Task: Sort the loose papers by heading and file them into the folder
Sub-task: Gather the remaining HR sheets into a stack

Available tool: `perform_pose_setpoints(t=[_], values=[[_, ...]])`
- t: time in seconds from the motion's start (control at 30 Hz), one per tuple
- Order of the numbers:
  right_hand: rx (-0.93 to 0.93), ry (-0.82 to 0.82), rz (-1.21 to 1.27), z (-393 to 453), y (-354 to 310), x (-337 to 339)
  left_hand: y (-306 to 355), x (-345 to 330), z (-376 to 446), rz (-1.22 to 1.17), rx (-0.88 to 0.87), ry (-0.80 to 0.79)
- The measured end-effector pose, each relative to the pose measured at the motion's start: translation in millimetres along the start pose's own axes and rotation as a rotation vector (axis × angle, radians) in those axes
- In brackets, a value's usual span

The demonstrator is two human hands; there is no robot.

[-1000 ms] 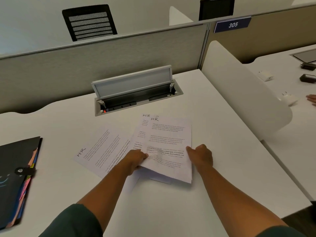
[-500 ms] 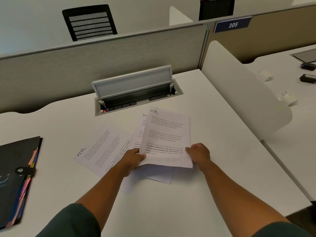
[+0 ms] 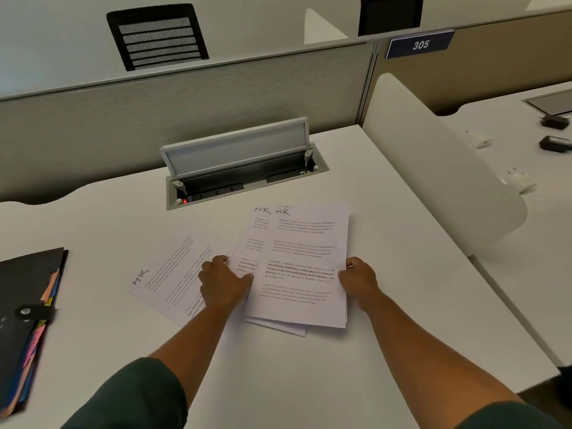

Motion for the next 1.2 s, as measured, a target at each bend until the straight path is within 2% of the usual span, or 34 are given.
perform_pose_setpoints(t=[0.13, 0.27, 0.57, 0.77, 1.03, 1.2], values=[[-0.007, -0.023, 0.053, 1, 0, 1, 1, 0, 7, -0.046, 0.074, -0.074], [0.008, -0.024, 0.059, 0, 1, -2, -15, -4, 21, -0.058, 0.054, -0.151], [0.075, -0.056, -0.005, -6, -2, -8, 6, 7, 0, -0.506, -0.04, -0.33], [0.08, -0.118, -0.001, -10, -7, -13, 10, 5, -11, -0.637, -0.103, -0.521], [-0.003, -0.146, 0.207, -9, -10, -11, 13, 12, -14, -0.704, -0.077, -0.584], [-0.036, -0.249, 0.356, -10, -18, -13, 9, 20, -15, -0.721, -0.09, -0.643]])
Point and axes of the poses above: each hand's wrist, its own z-axis towards the middle knuckle, its own x-axis out of the back of the hand, y = z × x, the point moved 1 cm from there along z, towards the middle knuckle, and after that the axes turned 2 degrees about -x, right-handed, at the moved point
